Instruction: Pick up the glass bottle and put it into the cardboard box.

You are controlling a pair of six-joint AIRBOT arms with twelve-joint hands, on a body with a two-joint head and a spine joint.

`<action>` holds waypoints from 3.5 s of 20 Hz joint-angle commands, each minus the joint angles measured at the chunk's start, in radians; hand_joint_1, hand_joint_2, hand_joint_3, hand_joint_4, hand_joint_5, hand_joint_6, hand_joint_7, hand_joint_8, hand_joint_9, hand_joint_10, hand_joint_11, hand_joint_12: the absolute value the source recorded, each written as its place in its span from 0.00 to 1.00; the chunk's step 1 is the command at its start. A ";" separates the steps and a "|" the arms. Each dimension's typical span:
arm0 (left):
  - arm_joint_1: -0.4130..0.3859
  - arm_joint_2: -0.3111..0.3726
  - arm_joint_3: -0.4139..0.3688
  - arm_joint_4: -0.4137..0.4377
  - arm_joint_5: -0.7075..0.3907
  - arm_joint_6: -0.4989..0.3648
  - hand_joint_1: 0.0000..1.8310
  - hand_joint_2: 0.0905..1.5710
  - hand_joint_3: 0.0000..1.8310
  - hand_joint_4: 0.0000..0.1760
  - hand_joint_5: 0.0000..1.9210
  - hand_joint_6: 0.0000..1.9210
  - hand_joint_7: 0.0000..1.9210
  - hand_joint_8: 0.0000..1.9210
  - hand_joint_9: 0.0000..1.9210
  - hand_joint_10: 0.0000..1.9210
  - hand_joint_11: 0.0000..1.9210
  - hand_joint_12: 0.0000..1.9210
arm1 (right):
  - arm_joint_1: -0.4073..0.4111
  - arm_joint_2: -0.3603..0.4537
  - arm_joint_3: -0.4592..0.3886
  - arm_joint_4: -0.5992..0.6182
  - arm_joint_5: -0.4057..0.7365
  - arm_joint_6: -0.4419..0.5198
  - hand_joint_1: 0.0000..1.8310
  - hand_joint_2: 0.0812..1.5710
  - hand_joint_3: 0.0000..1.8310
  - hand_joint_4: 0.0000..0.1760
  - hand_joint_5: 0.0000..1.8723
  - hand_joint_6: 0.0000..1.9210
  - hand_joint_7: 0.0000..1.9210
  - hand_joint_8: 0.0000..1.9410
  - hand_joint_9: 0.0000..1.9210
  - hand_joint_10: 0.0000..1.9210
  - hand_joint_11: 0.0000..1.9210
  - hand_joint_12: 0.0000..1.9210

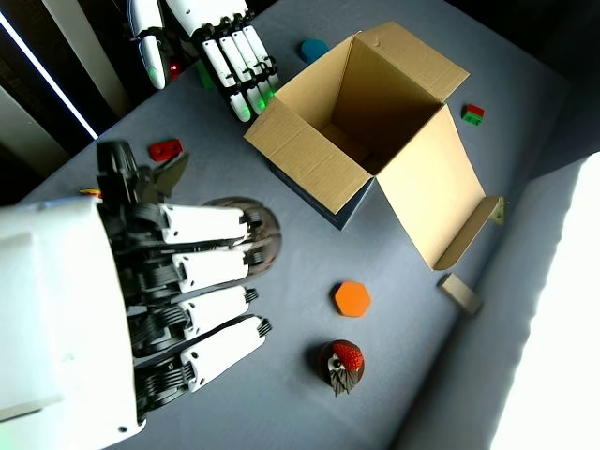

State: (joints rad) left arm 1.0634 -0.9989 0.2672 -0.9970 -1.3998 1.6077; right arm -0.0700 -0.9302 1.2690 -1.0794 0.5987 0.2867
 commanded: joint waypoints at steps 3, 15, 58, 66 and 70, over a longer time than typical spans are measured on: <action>-0.004 0.003 0.009 0.084 -0.063 -0.022 0.00 0.80 0.00 0.19 0.00 0.00 0.00 0.00 0.00 0.00 0.00 0.00 | 0.052 0.011 -0.025 0.066 0.052 0.011 0.68 0.69 0.00 0.00 0.48 0.54 0.58 0.48 0.50 0.59 0.42 0.84; 0.010 0.009 0.025 0.110 -0.063 -0.059 0.00 0.80 0.00 0.18 0.01 0.00 0.00 0.00 0.00 0.00 0.00 0.00 | 0.109 -0.071 -0.069 0.100 0.075 0.003 0.68 0.69 0.00 0.00 0.47 0.56 0.57 0.49 0.50 0.60 0.42 0.83; 0.022 -0.009 0.021 0.098 -0.053 -0.077 0.00 0.80 0.00 0.17 0.02 0.00 0.01 0.00 0.00 0.00 0.00 0.00 | 0.016 -0.645 0.172 0.323 -0.162 -0.633 0.68 0.69 0.00 0.00 0.47 0.55 0.57 0.50 0.51 0.60 0.43 0.83; 0.023 -0.010 0.019 0.095 -0.053 -0.079 0.00 0.80 0.00 0.17 0.01 0.00 0.01 0.00 0.00 0.00 0.00 0.00 | 0.005 -0.645 0.170 0.277 -0.174 -0.636 0.68 0.70 0.00 0.00 0.45 0.58 0.56 0.50 0.50 0.54 0.40 0.81; 0.023 -0.009 0.018 0.091 -0.053 -0.079 0.00 0.80 0.00 0.18 0.01 0.00 0.01 0.00 0.00 0.00 0.00 0.00 | 0.003 -0.642 0.170 0.273 -0.172 -0.647 0.54 0.70 0.00 0.00 0.29 0.19 0.38 0.12 0.30 0.31 0.10 0.79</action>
State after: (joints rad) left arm 1.0897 -1.0061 0.2893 -0.9817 -1.3781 1.5387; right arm -0.0776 -1.5768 1.4414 -0.8337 0.3367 -0.3553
